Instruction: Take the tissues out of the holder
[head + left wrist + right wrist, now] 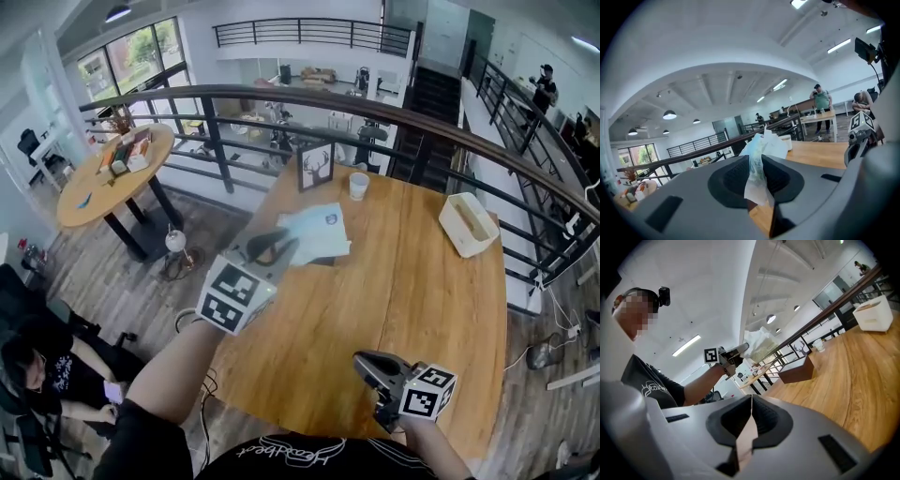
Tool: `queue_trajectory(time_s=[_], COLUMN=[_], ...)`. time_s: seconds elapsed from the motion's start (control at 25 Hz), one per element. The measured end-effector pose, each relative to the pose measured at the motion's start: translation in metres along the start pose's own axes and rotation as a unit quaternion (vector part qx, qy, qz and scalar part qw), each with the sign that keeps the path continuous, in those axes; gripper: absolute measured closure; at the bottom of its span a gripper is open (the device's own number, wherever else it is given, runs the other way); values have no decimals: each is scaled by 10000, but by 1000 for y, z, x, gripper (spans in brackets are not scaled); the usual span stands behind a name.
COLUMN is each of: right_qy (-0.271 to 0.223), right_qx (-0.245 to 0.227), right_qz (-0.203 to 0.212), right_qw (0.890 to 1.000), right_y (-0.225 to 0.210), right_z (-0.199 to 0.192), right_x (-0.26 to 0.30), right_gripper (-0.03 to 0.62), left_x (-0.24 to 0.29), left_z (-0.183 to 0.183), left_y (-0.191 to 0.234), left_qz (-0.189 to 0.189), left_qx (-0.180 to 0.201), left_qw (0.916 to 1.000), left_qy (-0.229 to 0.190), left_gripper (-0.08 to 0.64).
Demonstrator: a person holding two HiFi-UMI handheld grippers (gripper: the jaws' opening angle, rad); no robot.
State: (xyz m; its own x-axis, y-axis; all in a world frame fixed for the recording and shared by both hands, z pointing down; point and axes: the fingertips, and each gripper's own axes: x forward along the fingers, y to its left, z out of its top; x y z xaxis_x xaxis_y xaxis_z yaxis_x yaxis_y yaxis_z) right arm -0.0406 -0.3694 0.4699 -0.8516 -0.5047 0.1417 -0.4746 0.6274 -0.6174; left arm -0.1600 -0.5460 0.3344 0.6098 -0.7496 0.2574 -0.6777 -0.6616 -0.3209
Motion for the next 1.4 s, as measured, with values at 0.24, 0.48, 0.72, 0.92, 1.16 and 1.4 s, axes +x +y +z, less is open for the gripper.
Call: queue_trajectory(time_s=[0.24, 0.48, 0.72, 0.92, 1.16, 1.4], right_qy=[-53, -152, -280, -414, -507, -742], right_qx=[-211, -236, -221, -280, -503, -708], right_qz=[5, -80, -183, -169, -93, -21], right_qw=[9998, 9996, 9992, 9986, 9974, 9947], right_y=[41, 71, 92, 113, 136, 157], right_z=[-16, -44, -70, -92, -104, -96], right_x=[-59, -121, -181, -218, -249, -271], right_gripper=[575, 575, 575, 575, 575, 575], left_x=[-56, -92, -129, -165, -197, -224], left_z=[27, 16, 34, 42, 39, 39], left_y=[-77, -165, -237, -280, -328, -360], left_qz=[19, -259, -348, -310, -285, -291], left_qx=[-327, -721, -988, -1132, -1392, -1535], left_qw=[9991, 9969, 9930, 9905, 9868, 9848], left_qy=[-258, -198, -538, -715, -771, -757], left_gripper=[539, 546, 547, 547, 547, 546])
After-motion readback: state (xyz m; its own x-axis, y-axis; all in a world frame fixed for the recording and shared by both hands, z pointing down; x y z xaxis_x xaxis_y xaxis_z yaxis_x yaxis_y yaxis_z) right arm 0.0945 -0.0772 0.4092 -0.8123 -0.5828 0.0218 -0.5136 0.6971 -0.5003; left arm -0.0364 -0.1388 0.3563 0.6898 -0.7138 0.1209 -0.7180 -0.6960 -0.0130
